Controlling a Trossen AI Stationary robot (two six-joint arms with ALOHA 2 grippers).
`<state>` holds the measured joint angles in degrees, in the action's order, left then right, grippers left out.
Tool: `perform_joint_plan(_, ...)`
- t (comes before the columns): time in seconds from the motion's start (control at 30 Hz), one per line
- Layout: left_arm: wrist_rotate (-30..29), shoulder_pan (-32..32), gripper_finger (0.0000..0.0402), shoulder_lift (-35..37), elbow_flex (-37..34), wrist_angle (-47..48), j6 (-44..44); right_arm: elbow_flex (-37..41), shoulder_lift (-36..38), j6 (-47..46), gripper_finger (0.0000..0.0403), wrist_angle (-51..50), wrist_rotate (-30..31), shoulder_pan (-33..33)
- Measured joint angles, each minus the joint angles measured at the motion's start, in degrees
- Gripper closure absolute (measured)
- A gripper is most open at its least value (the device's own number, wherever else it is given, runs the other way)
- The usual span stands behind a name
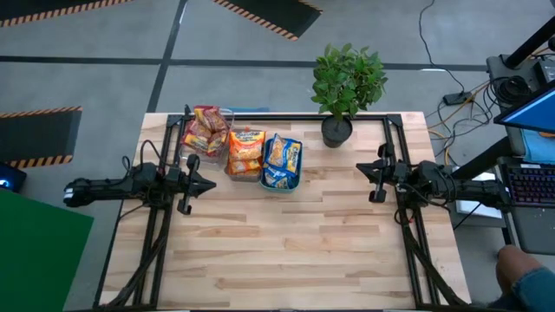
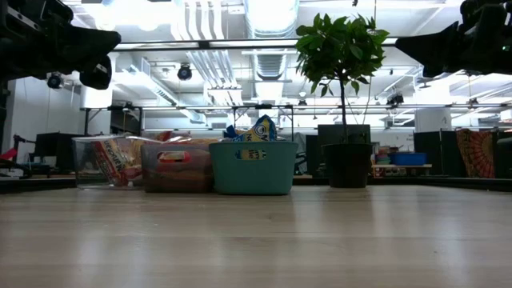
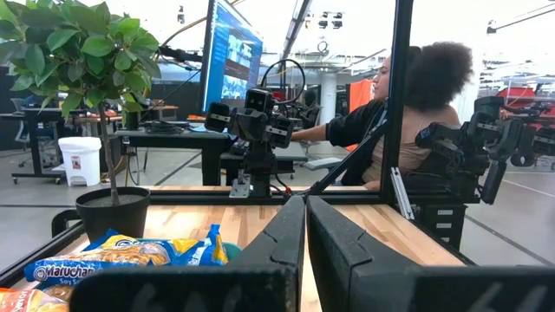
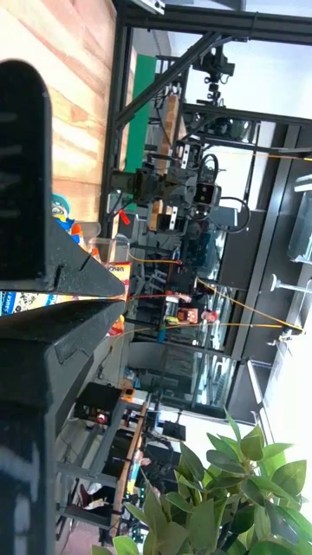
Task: Sort Maruchan noodles
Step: Return to Home Position
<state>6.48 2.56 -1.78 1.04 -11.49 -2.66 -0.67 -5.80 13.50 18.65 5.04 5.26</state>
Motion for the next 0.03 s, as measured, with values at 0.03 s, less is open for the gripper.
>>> perform_joint_plan(0.03,0.0,0.0,0.0402,0.0,0.0,0.0,0.0,0.0,0.0,0.0,0.0394,0.0,0.0,0.0)
